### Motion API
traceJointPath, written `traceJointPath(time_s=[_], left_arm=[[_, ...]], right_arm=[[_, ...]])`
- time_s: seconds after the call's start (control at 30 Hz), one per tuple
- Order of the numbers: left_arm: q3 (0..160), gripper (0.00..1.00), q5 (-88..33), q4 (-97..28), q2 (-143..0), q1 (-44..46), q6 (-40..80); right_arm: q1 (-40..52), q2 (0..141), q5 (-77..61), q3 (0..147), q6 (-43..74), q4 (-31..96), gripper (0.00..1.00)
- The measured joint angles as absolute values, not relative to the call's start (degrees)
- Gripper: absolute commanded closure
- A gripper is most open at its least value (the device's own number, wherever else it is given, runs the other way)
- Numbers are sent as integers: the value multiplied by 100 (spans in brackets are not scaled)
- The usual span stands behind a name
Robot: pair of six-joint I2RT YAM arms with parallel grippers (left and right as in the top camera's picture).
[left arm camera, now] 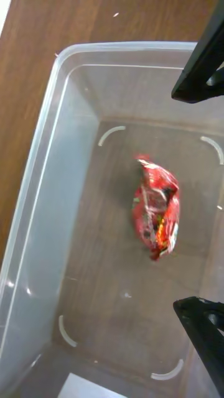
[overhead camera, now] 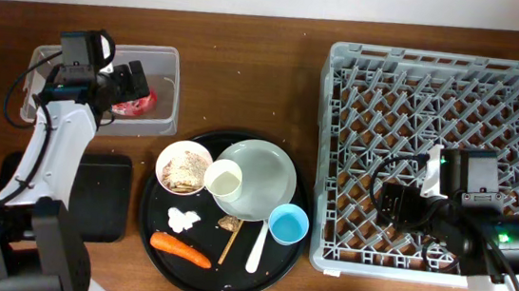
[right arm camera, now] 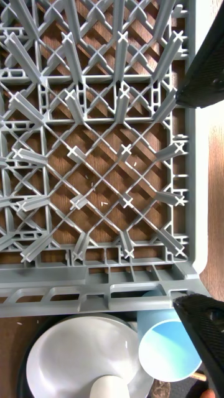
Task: Sort waste into correct bins and load items into the dishwasher rack
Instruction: 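Grasp the white tissue with the left gripper and drop it in the clear bin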
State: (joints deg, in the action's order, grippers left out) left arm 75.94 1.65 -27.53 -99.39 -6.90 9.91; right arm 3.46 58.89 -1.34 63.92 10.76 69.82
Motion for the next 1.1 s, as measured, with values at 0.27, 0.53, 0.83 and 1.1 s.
traceJointPath(time_s=[0.27,0.53,0.83,1.1], left_arm=[[7736,1,-1026,-5968,-9172,-657,989],[6967,3,-1179,-7629,-8941,172,1050],[5559,23,-823,-6608,-8385,558,1566],[4980,27,-794,-5758,-8385,1024,1651]], right_arm=[[346,5889,-134,6399,1074,6980,2],[346,5889,-134,6399,1076,7008,1],[346,5889,-134,6399,1074,7011,2],[346,5889,-134,6399,1074,7011,2]])
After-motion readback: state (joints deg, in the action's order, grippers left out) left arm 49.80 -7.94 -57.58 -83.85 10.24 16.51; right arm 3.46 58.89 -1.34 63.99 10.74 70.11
